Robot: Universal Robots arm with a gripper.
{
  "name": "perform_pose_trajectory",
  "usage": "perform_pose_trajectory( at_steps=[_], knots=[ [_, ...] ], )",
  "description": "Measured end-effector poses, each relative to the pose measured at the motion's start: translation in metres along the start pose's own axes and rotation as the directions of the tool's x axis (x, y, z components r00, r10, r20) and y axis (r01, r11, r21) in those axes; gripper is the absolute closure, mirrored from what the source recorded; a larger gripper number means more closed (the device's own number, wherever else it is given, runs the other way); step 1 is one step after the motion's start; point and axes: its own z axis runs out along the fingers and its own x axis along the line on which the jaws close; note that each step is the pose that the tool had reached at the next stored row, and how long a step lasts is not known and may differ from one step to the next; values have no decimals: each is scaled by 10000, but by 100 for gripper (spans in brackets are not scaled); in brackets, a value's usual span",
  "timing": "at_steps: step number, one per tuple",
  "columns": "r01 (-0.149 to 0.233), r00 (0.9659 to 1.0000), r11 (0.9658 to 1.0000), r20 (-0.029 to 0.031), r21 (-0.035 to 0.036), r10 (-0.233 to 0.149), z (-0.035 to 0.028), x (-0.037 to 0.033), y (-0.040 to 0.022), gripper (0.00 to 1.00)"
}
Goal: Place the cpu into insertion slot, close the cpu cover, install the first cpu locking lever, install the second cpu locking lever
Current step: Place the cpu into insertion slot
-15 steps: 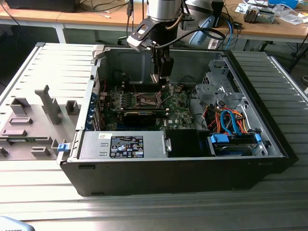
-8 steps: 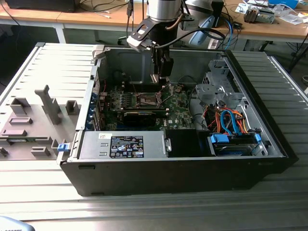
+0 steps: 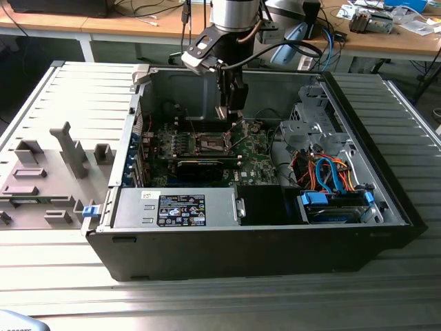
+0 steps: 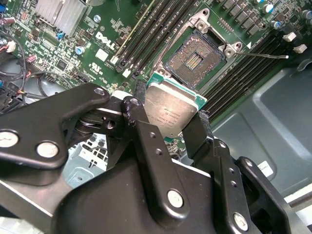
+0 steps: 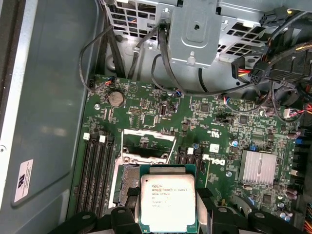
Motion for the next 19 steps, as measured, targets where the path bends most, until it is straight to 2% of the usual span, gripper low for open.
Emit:
perform_pose_trajectory(
  at_steps=[19],
  knots=[
    [-131, 9999, 9999, 4, 9, 131, 12, 1, 0, 45]
  ],
)
